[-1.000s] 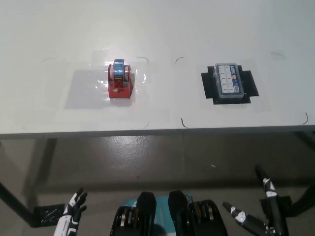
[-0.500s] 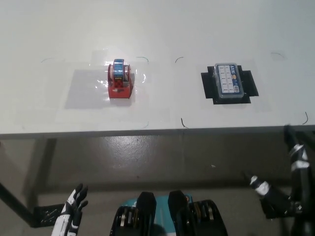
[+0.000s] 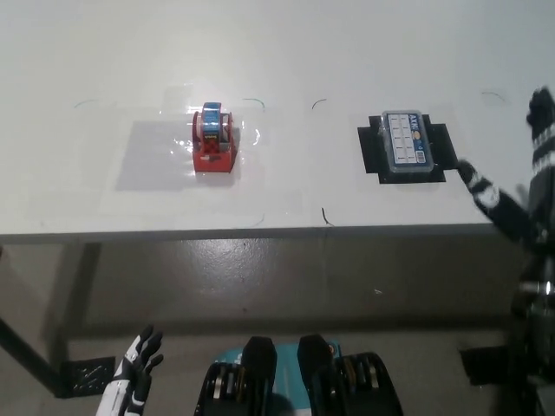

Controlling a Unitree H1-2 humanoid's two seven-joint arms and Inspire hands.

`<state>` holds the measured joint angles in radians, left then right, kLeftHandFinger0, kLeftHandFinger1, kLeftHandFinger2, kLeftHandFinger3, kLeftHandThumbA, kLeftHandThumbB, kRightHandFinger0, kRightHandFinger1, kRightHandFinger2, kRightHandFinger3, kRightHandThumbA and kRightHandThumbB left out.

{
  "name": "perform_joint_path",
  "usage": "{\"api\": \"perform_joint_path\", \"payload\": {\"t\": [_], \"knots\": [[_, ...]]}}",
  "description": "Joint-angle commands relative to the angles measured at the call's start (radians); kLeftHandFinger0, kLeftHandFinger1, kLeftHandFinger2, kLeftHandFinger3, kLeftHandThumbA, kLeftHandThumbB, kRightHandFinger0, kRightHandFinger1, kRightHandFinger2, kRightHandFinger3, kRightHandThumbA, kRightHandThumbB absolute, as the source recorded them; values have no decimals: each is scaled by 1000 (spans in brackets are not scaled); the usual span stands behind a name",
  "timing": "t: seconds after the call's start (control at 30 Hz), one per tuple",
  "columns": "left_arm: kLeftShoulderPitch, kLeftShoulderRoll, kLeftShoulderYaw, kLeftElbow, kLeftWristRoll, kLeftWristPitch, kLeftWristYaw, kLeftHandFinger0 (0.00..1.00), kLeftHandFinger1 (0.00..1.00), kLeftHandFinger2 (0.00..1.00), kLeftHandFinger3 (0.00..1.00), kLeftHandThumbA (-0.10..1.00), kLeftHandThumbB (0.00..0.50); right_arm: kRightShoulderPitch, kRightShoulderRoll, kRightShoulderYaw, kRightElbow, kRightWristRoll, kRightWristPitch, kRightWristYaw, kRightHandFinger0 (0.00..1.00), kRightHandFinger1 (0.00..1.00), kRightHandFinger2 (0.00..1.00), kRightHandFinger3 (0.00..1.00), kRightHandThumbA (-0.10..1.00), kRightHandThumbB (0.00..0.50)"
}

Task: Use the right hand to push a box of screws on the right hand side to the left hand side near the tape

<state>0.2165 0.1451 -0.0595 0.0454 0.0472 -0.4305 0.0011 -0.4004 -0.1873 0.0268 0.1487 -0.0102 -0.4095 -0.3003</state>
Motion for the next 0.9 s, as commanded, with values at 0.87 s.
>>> {"api": "perform_joint_path", "payload": {"t": [0.87], "knots": [[-10, 9, 9, -68, -27, -39, -58, 1000, 1000, 1000, 1000, 924, 177, -690, 27, -223, 1027, 256, 19, 248, 1000, 1000, 1000, 1000, 906, 83]]}}
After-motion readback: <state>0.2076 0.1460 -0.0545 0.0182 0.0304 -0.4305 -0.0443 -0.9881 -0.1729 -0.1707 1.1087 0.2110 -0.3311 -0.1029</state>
